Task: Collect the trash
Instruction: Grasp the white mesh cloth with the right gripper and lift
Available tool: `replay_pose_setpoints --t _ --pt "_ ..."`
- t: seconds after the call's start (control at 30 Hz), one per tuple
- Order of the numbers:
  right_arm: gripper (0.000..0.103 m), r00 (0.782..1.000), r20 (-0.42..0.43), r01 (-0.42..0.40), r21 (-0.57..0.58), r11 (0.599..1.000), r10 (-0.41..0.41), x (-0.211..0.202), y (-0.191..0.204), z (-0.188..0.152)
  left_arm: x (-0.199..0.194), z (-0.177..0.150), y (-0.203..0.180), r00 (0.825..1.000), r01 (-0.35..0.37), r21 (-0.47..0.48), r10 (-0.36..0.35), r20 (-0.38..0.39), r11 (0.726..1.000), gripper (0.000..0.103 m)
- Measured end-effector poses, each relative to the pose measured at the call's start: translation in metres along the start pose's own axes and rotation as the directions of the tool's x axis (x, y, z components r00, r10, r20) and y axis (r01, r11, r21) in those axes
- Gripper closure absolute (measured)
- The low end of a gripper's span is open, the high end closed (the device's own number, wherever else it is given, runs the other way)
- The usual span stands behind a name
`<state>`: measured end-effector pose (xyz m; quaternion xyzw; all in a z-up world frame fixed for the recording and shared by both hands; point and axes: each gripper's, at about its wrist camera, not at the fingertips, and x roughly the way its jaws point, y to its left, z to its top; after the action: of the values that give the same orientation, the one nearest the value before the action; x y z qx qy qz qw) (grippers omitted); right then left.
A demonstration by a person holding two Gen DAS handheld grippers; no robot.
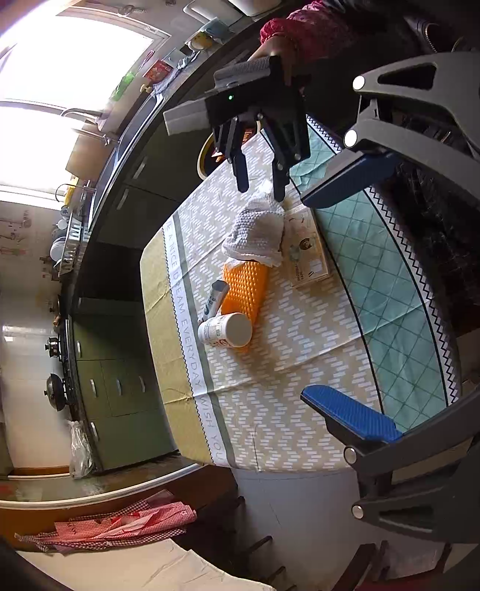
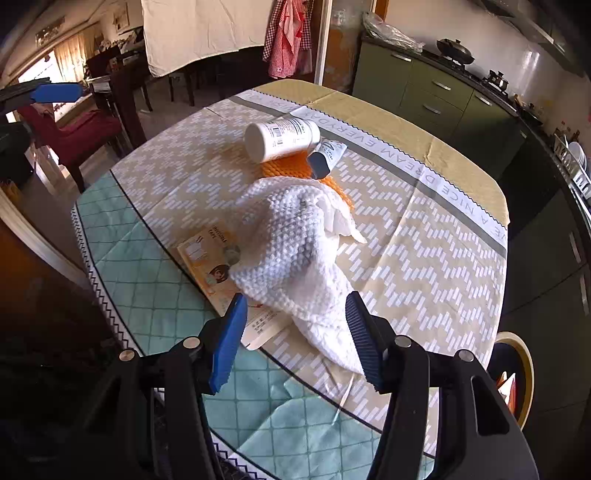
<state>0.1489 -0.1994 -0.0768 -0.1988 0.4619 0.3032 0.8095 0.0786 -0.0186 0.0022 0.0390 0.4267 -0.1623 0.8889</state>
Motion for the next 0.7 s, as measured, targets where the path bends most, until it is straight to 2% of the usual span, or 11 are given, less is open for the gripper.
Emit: replay_pose_setpoints --t 0.13,0.17,0.2,0.27,0.43,0.7 --pt "0.048 0.999 -0.052 -0.004 0.015 1.0 0.005 0.012 -0.004 0.001 0.012 -0.006 -0.003 0.999 0.022 0.018 -0.022 -0.031 1.0 0.011" --pt "0.056 0.998 -0.061 0.009 0.017 1.0 -0.008 0.015 -0.007 0.0 0.016 -0.005 -0.004 0.999 0.029 0.027 -0.028 -0.038 0.999 0.011" --pt "0.078 0.997 -0.075 0.008 0.022 1.0 -0.006 0.018 -0.008 -0.001 0.02 -0.005 -0.007 0.999 0.033 0.037 -0.031 -0.045 0.999 0.011" --pt "0.097 0.996 -0.088 0.013 0.038 0.999 -0.01 0.021 -0.013 -0.003 0.029 -0.003 -0.011 0.998 0.038 0.051 -0.036 -0.054 0.998 0.011" --pt "0.098 0.999 -0.037 -0.021 0.078 0.997 0.024 0.0 -0.019 -0.001 0.049 0.008 -0.014 0.995 0.056 0.056 -0.051 -0.084 0.997 0.011" --pt "0.098 0.989 0.126 -0.098 0.182 0.978 0.076 -0.053 -0.051 0.026 0.081 0.027 -0.015 0.99 0.071 0.041 -0.066 -0.123 0.997 0.011"
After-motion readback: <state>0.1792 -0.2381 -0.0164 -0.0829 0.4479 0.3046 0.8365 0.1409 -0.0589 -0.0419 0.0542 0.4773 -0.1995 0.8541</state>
